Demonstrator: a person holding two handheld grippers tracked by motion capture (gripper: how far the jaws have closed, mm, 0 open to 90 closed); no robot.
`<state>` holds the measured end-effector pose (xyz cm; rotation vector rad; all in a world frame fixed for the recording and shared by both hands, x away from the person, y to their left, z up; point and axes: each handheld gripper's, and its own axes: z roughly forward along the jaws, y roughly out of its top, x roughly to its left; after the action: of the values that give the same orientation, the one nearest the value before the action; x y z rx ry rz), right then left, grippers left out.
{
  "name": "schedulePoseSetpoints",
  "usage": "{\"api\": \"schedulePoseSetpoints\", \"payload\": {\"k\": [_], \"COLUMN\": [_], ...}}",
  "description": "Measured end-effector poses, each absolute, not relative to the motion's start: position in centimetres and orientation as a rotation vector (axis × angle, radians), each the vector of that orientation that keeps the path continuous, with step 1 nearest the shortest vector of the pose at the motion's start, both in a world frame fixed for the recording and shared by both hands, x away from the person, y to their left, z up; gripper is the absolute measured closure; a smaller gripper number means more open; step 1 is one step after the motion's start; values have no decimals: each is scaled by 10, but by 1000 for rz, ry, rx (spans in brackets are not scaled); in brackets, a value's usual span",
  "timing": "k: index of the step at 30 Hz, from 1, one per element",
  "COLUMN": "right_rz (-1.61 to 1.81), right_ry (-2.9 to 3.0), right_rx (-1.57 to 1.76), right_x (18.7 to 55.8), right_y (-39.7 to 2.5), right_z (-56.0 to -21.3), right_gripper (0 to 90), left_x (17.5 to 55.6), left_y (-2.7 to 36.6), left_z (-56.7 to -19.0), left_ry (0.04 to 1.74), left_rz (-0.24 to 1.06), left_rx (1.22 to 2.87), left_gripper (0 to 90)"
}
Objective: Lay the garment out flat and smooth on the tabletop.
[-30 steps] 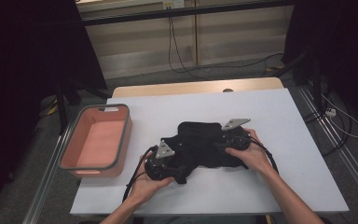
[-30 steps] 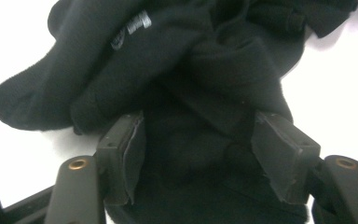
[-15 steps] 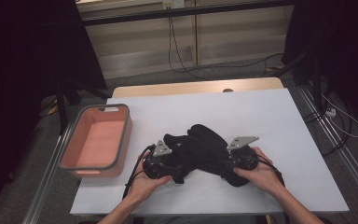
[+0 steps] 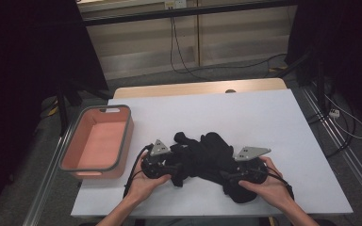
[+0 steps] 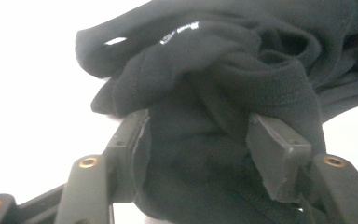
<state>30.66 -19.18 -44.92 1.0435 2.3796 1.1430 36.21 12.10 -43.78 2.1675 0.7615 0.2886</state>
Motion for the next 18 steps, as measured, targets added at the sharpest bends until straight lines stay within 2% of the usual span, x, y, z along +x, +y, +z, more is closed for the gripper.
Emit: {"api": "schedulePoseSetpoints", "payload": {"k": [3,8,14,18], "right_rz": [1169,1211,1240,1194], "right_ry": [2335,2268,2215,2218], "right_rx": [1042,1044,1054,1058], "right_x": [310,323,356,386], "right_y": [-195,-196,-189,-176], "right_z": [-440,-427,-420,-424], "right_gripper": [349,345,471,406], "left_x": [364,368,368,365], "left_y": [126,131,124,120], "left_z": [-434,-430,-437,-442], "left_ry": [783,787,757,730], "left_rz": [300,303,298,302], "left_rx": [2144,2117,2178,2221], "left_gripper": [444,531,577,612]}}
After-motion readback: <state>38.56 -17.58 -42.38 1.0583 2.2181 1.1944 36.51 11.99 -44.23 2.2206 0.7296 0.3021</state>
